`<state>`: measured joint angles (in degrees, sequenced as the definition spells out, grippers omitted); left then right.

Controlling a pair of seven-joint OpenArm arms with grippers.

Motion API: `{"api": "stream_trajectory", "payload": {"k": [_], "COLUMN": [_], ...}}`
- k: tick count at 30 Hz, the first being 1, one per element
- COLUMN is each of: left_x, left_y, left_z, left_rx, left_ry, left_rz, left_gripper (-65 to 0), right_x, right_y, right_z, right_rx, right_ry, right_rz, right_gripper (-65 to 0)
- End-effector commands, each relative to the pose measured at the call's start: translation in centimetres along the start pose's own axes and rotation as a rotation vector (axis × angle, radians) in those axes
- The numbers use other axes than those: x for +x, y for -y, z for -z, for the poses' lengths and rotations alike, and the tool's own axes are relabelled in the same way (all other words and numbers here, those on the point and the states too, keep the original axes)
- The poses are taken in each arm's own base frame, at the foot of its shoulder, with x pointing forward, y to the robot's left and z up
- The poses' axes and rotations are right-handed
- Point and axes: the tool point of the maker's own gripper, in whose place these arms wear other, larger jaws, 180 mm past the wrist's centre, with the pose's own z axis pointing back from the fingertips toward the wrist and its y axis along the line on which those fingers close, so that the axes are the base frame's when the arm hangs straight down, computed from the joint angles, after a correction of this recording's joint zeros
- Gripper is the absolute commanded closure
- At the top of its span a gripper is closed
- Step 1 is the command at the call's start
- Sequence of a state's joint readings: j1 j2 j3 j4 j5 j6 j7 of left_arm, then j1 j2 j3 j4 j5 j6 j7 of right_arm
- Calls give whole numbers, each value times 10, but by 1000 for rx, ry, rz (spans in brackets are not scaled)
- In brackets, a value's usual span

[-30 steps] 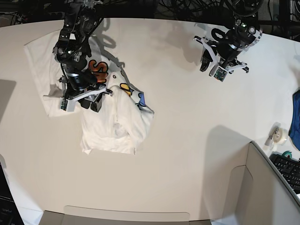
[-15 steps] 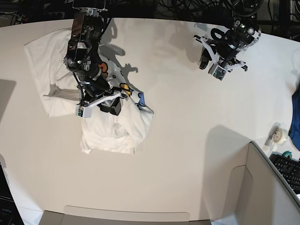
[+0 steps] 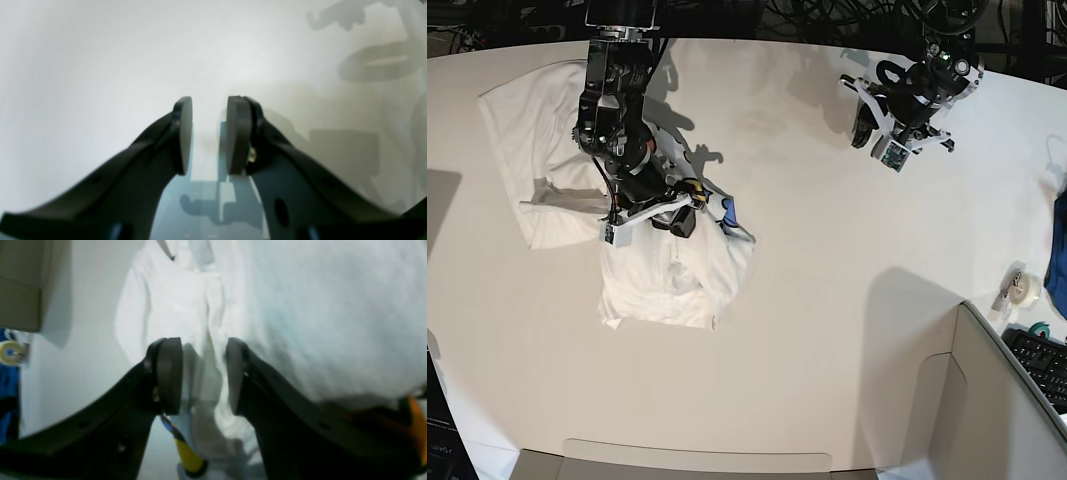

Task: Layout the t-shirt on the table in an organized manner, then fold the t-shirt properly
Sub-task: 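Grasp the t-shirt fabric with the right gripper and drag it outward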

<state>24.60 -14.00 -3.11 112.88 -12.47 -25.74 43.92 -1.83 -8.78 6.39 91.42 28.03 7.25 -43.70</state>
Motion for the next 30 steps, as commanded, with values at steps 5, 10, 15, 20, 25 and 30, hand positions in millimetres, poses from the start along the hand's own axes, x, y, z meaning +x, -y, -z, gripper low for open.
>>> {"api": "stream_trajectory", "payload": {"k": [5, 10, 15, 20, 25, 30], "left_x": [10, 10, 10, 10, 9, 9], "left_y": [-2, -2, -2, -2, -2, -2], "left_z": [-3, -3, -3, -3, -3, -3], "left_rx": [3, 3, 3, 3, 3, 3], "left_ry": [35, 35, 35, 35, 34, 34], "left_rz": [9, 9, 9, 9, 8, 8], "left_gripper": [-178, -178, -178, -178, -178, -178], "right_x": [23, 27, 6, -8, -8, -7], "right_y": [-22, -24, -36, -50, -46, -50], "right_z": [1, 2, 13, 20, 19, 19], "right_rx": [80, 84, 113, 143, 136, 143], "right_ry": [66, 70, 5, -37, -35, -35], "right_rz": [27, 24, 11, -10, -4, -10], "right_gripper": [-225, -224, -224, -224, -224, -160]}}
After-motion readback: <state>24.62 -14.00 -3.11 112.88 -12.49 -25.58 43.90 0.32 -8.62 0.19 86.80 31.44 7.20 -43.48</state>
